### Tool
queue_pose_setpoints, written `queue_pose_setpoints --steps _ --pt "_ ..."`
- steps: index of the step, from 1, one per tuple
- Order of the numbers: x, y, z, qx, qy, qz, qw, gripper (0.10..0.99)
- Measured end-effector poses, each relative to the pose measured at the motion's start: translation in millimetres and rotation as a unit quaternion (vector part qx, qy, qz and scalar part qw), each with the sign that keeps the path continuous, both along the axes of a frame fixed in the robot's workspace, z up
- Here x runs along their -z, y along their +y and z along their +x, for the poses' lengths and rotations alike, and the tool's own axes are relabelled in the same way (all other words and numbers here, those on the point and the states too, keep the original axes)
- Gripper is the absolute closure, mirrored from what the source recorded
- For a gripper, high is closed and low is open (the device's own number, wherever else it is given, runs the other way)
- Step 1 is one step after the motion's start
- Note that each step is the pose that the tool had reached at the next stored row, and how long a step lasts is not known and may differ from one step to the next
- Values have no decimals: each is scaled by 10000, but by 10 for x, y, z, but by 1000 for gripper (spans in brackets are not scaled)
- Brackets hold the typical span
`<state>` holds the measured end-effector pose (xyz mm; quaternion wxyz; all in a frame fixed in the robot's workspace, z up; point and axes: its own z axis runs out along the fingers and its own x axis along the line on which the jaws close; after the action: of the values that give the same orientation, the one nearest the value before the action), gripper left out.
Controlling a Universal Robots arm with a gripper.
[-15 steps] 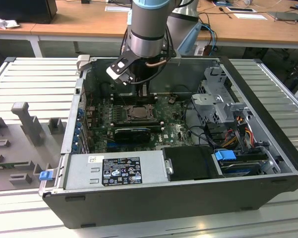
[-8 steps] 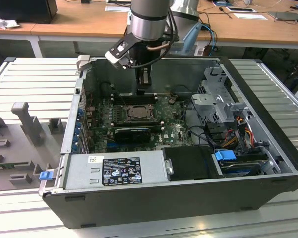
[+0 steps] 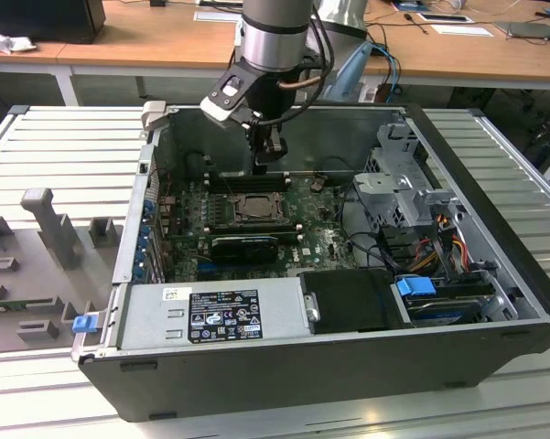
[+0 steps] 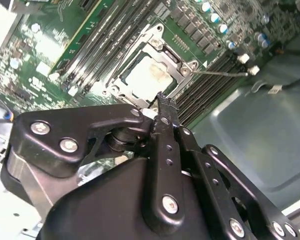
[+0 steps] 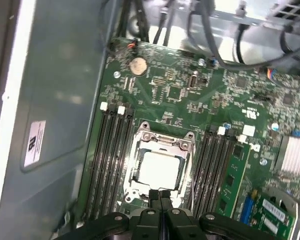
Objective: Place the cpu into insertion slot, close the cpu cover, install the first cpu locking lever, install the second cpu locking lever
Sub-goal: 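Install the first cpu locking lever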
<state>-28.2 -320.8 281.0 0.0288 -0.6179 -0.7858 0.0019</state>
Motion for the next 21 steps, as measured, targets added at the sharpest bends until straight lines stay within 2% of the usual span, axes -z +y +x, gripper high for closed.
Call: queue_pose_setpoints --steps 3,4,6,9,11,12,13,14,16,17,20,21 --pt "1 0 -1 -408 0 0 9992 980" --pt "4 1 -1 -631 0 0 9980 980" --pt "6 1 -1 -853 0 -1 9964 980" --pt "8 1 -1 -1260 0 0 9920 980" --pt "9 1 -1 -1515 -2 -1 9884 980" --pt "10 1 -1 -1586 -3 -1 9873 980" --pt "10 1 -1 -1763 -3 -1 9843 980" --pt "11 1 -1 -1969 -3 -1 9804 980" --pt "12 1 -1 -2161 -3 -1 9764 980" --pt "13 1 -1 -2279 -3 0 9737 980" --pt "13 1 -1 -2477 -3 -1 9688 980" --pt "14 1 -1 -2587 -3 -1 9660 980"
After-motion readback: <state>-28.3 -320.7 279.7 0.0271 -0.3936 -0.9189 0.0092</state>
